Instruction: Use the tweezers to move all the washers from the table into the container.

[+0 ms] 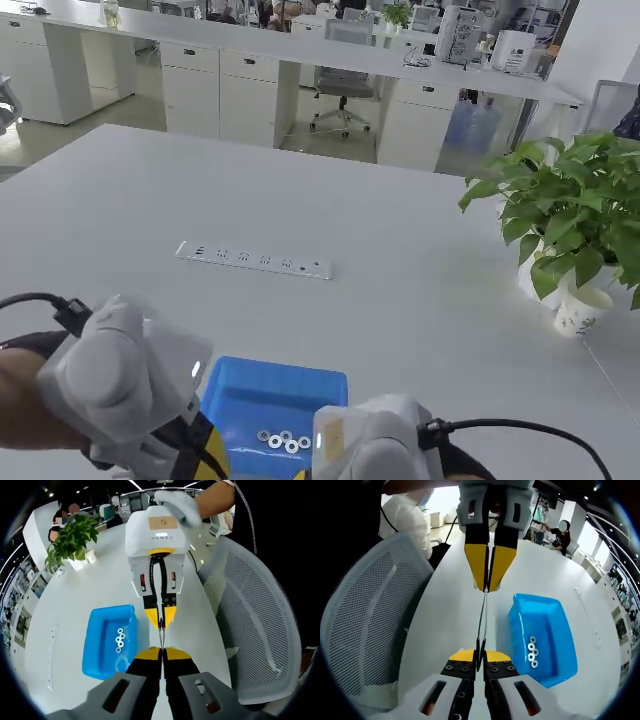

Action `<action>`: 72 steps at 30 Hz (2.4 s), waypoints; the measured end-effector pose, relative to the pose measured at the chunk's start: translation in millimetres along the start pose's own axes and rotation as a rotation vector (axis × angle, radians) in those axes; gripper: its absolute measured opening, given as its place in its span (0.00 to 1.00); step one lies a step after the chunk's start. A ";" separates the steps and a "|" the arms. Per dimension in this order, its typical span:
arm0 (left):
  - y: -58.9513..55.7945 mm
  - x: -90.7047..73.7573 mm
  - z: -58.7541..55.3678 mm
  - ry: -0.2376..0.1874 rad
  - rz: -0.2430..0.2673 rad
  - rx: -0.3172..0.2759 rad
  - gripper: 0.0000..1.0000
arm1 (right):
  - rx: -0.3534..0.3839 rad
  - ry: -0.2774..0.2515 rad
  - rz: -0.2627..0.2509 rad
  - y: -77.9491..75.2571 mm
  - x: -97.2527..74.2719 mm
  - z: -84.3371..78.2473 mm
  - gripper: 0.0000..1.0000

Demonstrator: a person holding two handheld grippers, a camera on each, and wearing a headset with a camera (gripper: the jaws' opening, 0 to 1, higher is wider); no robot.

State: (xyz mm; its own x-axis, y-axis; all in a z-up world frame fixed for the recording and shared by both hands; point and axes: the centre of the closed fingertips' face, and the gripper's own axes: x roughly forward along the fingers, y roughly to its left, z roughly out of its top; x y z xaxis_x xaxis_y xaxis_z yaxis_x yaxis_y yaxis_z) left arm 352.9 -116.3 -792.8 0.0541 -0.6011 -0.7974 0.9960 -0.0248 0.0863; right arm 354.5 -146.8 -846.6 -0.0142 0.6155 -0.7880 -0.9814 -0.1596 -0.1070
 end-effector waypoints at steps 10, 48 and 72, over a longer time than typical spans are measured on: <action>-20.4 23.9 -15.2 -0.009 -0.007 -0.021 0.04 | 0.040 0.012 0.038 21.4 16.4 -17.2 0.05; -38.2 63.9 -64.6 0.079 -0.054 -0.063 0.05 | 0.022 0.046 0.080 34.0 31.9 -24.8 0.10; -36.2 62.6 -70.7 0.092 -0.036 -0.067 0.11 | 0.043 0.068 0.083 32.4 29.9 -24.9 0.18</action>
State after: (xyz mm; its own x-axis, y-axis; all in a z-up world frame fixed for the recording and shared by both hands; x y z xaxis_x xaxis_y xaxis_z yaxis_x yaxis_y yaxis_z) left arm 325.3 -96.6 -888.1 0.0213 -0.5248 -0.8510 0.9998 0.0103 0.0186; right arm 327.1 -152.8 -888.7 -0.0839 0.5478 -0.8324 -0.9848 -0.1733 -0.0147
